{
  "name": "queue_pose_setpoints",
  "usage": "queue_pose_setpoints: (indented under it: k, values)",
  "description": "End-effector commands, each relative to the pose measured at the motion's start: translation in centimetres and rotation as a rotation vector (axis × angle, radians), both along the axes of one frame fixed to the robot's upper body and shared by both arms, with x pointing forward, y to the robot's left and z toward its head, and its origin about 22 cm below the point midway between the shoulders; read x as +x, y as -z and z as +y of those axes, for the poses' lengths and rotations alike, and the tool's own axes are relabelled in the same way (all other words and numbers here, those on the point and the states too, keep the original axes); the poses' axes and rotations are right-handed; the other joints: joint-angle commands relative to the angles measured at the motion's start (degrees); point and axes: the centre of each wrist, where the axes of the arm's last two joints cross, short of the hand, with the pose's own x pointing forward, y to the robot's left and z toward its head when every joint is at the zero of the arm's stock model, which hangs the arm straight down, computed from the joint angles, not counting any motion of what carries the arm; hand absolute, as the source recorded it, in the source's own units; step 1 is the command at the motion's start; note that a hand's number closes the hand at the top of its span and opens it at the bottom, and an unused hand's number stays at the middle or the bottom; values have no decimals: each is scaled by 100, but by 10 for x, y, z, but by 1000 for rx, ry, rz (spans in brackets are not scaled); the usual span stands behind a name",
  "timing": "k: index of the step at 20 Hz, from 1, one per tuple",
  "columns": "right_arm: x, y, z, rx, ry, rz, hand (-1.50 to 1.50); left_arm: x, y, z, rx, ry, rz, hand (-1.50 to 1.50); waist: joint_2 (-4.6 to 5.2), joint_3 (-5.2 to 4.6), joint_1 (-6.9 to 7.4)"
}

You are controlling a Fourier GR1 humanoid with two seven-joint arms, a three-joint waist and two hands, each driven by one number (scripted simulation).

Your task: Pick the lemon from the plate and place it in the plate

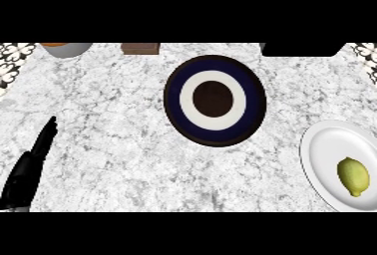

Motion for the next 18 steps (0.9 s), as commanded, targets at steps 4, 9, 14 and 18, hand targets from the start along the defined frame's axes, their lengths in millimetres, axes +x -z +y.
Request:
queue_pose_setpoints:
  k: [4,9,14,18]
  values:
    - [20,8,-12,-117,-42,197,-150,-7,8,1,-6,-3,8,0,-7,1,-11]
    - [55,28,-33,-94,-72,226,-150,3,4,1,1,4,-4,0,-4,6,1]
    - [49,18,-17,-102,-124,223,-150,11,10,1,-15,-2,6,0,-10,1,-43]
    - [82,21,1,-112,-159,273,-150,4,1,1,2,-3,14,0,-10,1,-23]
